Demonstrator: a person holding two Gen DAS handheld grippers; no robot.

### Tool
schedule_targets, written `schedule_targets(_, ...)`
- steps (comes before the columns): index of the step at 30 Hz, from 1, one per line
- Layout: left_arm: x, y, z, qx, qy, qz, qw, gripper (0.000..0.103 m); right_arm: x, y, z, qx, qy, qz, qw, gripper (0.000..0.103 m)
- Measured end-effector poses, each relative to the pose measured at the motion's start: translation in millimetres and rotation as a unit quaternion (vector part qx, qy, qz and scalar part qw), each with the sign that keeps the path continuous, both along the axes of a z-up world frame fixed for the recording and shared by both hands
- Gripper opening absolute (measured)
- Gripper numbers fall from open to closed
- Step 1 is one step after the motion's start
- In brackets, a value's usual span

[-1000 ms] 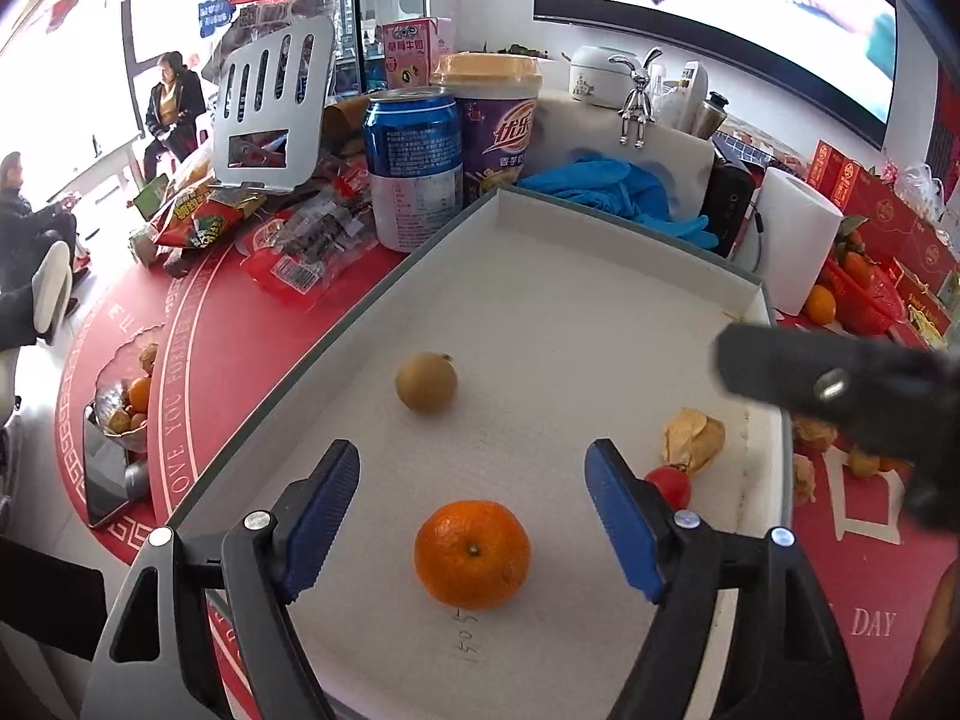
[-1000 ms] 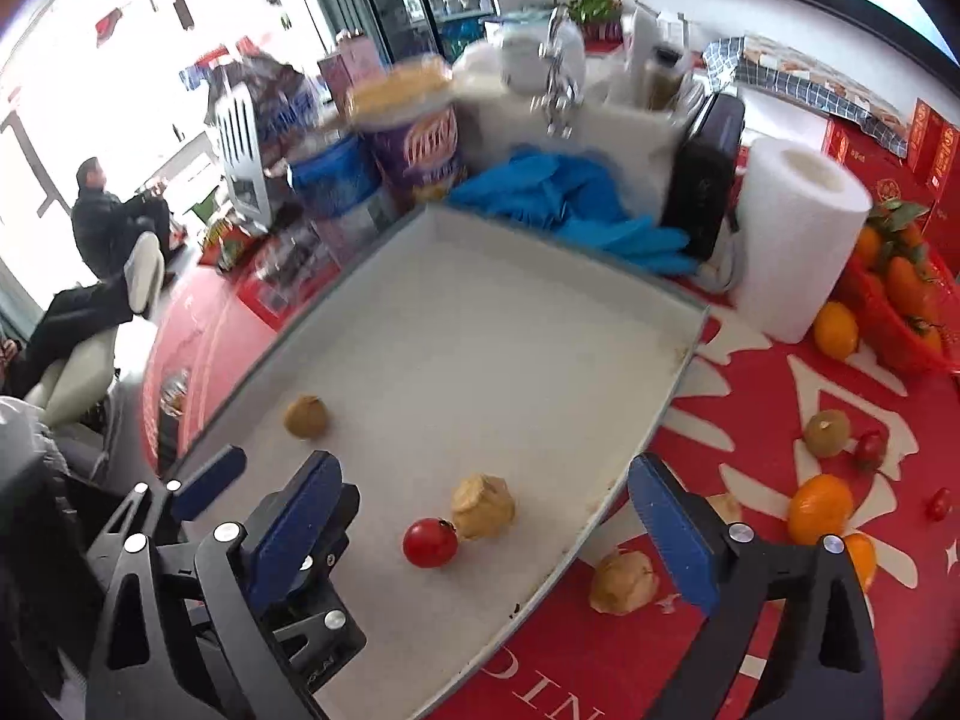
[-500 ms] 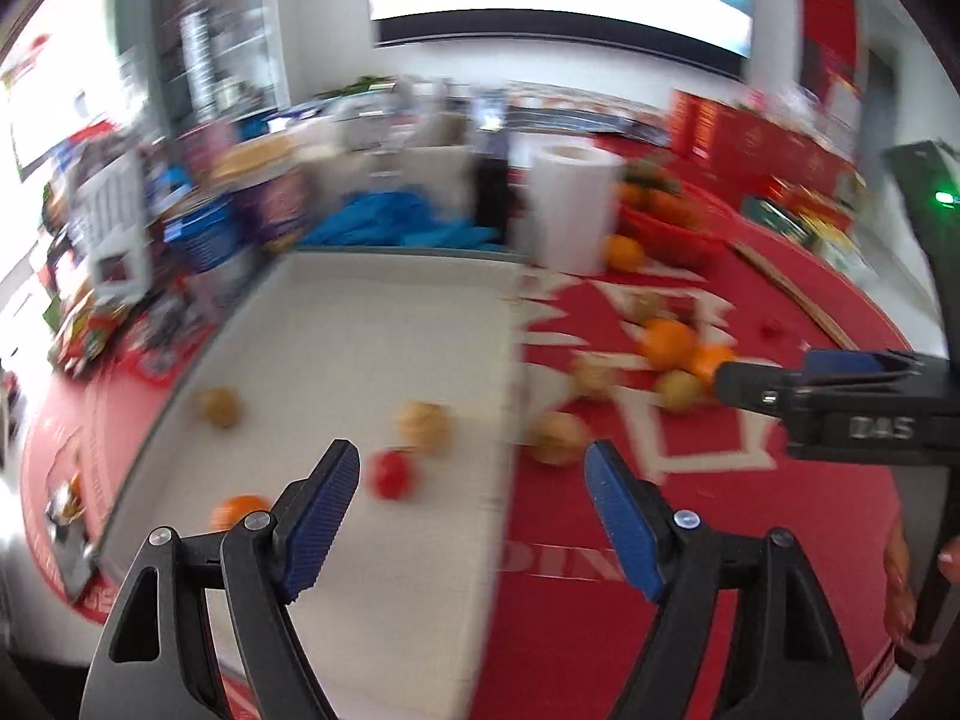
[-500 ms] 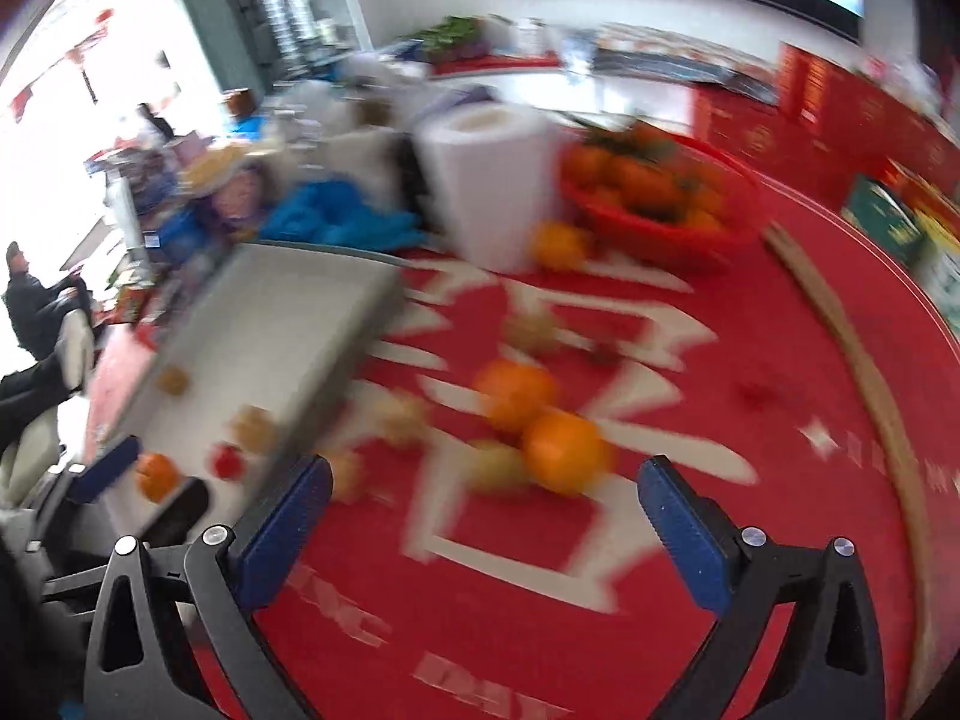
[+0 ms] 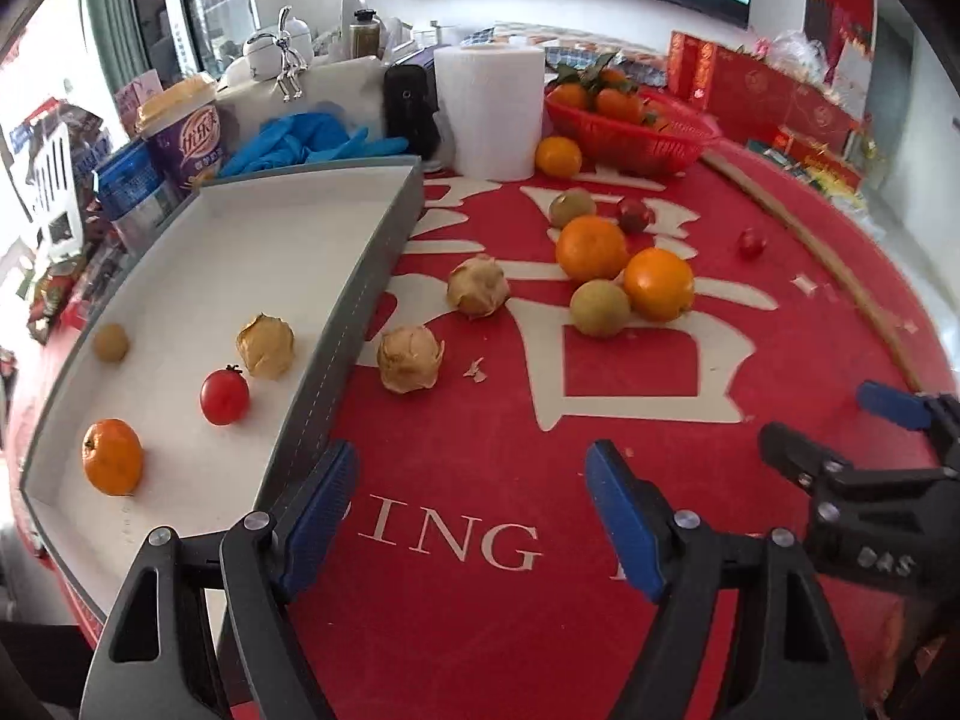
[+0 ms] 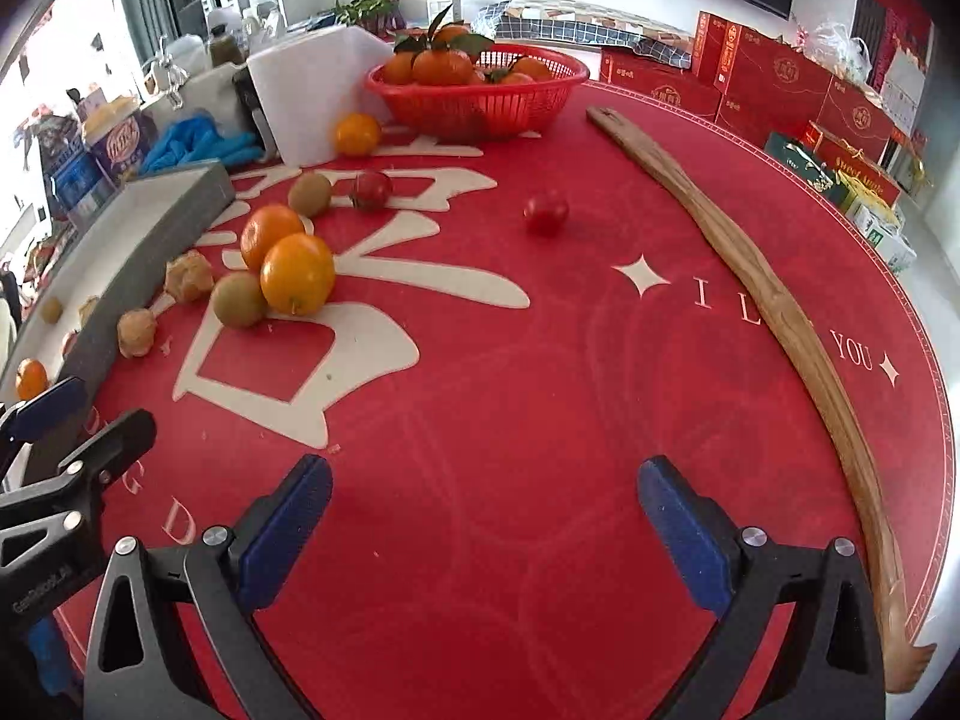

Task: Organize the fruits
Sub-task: 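Move both tools back over the fruits on the tablecloth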

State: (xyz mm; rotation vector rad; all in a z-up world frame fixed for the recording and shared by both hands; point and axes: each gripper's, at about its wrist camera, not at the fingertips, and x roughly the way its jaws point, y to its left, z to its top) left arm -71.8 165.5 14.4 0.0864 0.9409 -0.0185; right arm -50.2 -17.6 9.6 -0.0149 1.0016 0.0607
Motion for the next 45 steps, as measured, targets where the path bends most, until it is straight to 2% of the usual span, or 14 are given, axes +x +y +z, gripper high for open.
schedule_targets(4,14.7,6.5,-2.3,-0.011,-0.001,0.038,0.9992,0.081,-3.0,1.0,-0.7,-0.009,-0.011,0.010,1.000,0.103)
schedule_targets(8,33.4,-0.4,-4.9,-0.010,-0.013,0.047,0.9988,0.081,-2.5,1.2,-1.1,-0.007,-0.019,0.011,1.000,0.103)
schedule_targets(10,40.2,-5.1,-6.4,-0.019,-0.013,0.045,0.9987,0.077,-3.3,-0.5,-3.8,-0.007,-0.022,0.011,1.000,0.103)
schedule_targets(14,33.0,-24.2,-3.0,-0.030,-0.013,-0.014,0.9994,0.019,-4.0,-2.3,-7.4,-0.007,-0.023,0.020,1.000,0.103)
schedule_targets(16,23.1,-32.6,-2.7,-0.033,-0.010,-0.042,0.9985,0.009,-4.0,-7.5,-8.2,-0.007,-0.023,0.019,1.000,0.103)
schedule_targets(21,-2.3,-31.6,-2.3,-0.057,-0.012,-0.073,0.9957,0.011,-3.8,-28.4,-9.1,-0.006,-0.027,-0.010,1.000,0.103)
schedule_targets(22,-3.9,-27.6,-1.8,-0.062,-0.012,-0.073,0.9953,0.015,-3.8,-32.0,-9.4,-0.005,-0.028,-0.015,0.999,0.103)
schedule_targets(24,-3.2,-19.0,-1.3,-0.066,-0.011,-0.069,0.9954,0.036,-3.1,-32.6,-9.4,-0.007,-0.029,-0.018,0.999,0.103)
schedule_targets(25,-1.1,-15.5,-1.3,-0.065,-0.010,-0.061,0.9960,0.055,-2.9,-32.1,-9.4,-0.008,-0.029,-0.019,0.999,0.103)
schedule_targets(26,0.0,-11.8,-1.3,-0.062,-0.013,-0.050,0.9967,0.062,-2.1,-32.2,-9.4,-0.008,-0.030,-0.020,0.999,0.103)
schedule_targets(30,6.0,-3.4,-3.1,-0.069,-0.012,-0.035,0.9969,0.062,-0.7,-32.9,-9.3,-0.007,-0.031,-0.021,0.999,0.103)
schedule_targets(42,50.1,-19.8,-6.8,-0.040,-0.014,-0.038,0.9984,0.062,-0.7,-33.0,-9.2,-0.007,-0.031,-0.021,0.999,0.103)
schedule_targets(43,53.5,-20.5,-6.9,-0.041,-0.013,-0.036,0.9984,0.060,-0.6,-33.0,-9.3,-0.007,-0.031,-0.021,0.999,0.103)
schedule_targets(45,58.7,-23.5,-6.3,-0.040,-0.017,-0.036,0.9984,0.045,-0.7,-33.0,-9.2,-0.007,-0.031,-0.021,0.999,0.103)
